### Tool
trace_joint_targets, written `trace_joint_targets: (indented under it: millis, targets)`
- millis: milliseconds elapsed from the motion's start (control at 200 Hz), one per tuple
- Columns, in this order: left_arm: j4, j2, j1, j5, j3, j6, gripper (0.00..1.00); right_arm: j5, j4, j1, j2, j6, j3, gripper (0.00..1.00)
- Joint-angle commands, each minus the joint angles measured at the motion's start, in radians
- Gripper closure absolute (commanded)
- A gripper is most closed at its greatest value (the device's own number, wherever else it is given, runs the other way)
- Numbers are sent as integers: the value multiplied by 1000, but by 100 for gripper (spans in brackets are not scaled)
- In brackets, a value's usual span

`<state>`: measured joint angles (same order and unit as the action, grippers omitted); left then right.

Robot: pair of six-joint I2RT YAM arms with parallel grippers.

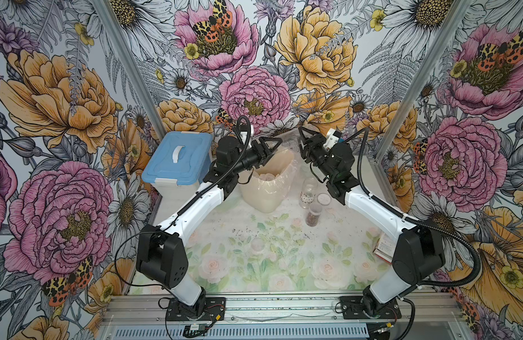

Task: Empty the moldy dried flower tea in the jars
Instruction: Place the jar at the center of the board.

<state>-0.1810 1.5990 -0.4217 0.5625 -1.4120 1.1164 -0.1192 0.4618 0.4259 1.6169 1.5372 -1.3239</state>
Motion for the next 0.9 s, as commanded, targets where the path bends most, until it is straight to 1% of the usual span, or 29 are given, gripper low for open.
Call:
trace_joint_targets:
  millis: [0, 110, 170, 355, 415, 485, 580, 745, 895]
  targets:
    - [-1, 9, -2, -8, -22, -19, 39, -11, 38, 7, -32, 6, 6, 96]
    - [4, 5, 0, -10, -18, -26, 44, -11, 40, 7, -32, 8, 8, 93]
    - [13, 4, -2, -15, -16, -33, 46, -10, 41, 7, -32, 8, 9, 88]
    - [39, -6, -2, -16, -16, -63, 53, -4, 49, 6, -37, 11, 23, 62]
    - [50, -10, -1, -16, -18, -77, 56, 2, 49, 4, -42, 11, 31, 55]
    - [68, -17, -2, -15, -22, -97, 56, 6, 48, 2, -47, 7, 38, 43]
    - [110, -31, -3, -16, -32, -140, 58, 19, 42, -3, -66, -7, 54, 33]
    - [254, -64, -14, -39, -79, -253, 58, 70, 2, -20, -126, -76, 101, 25]
    - [426, -93, -36, -59, -150, -385, 58, 124, -87, -48, -218, -186, 147, 21]
